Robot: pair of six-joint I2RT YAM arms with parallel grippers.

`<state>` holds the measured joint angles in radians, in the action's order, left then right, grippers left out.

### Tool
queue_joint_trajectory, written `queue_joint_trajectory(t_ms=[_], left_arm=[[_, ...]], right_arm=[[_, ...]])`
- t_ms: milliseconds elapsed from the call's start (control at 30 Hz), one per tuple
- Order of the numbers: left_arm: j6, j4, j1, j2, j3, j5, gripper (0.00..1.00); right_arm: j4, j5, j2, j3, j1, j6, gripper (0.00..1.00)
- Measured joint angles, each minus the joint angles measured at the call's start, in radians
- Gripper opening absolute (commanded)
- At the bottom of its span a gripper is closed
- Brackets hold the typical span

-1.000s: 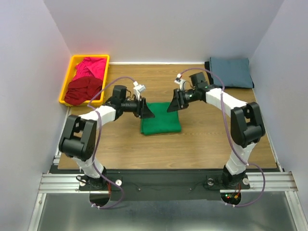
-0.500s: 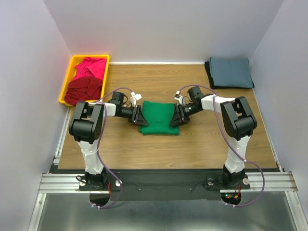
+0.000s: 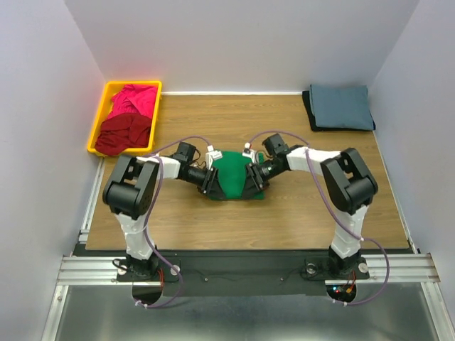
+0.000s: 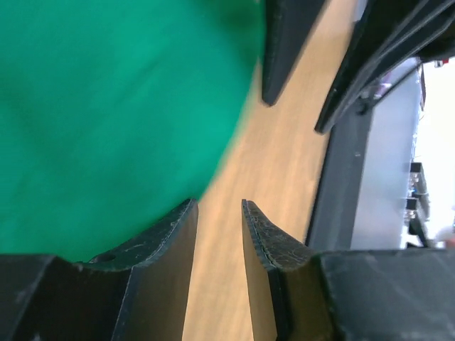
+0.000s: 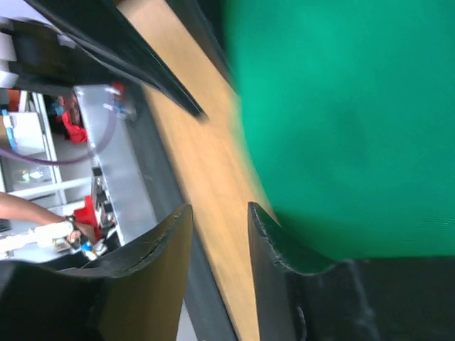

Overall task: Fold and stack the t-shirts
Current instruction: Fold the tshirt

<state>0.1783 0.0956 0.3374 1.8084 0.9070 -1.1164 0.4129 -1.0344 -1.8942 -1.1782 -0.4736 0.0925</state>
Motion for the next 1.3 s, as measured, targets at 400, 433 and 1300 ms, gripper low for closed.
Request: queue_joint_trajectory(t_ms=[400, 433, 1300], left_arm=[[0.076, 0.149, -0.071, 0.105, 0.06, -0.068, 0.4], [0.108, 0.186, -0.069, 0.088, 0.073, -0.068, 0.4], [-0.455, -0.31, -0.002, 0.399, 0.481, 0.039, 0.48]], right_arm=[[0.061, 0.023, -0.096, 0.065, 0.127, -0.101, 0.38], [0.075, 0.027, -0.074, 0.065, 0.131, -0.118, 0.37], [0.124, 0.124, 0.134, 0.056, 0.311, -0.127, 0.48]])
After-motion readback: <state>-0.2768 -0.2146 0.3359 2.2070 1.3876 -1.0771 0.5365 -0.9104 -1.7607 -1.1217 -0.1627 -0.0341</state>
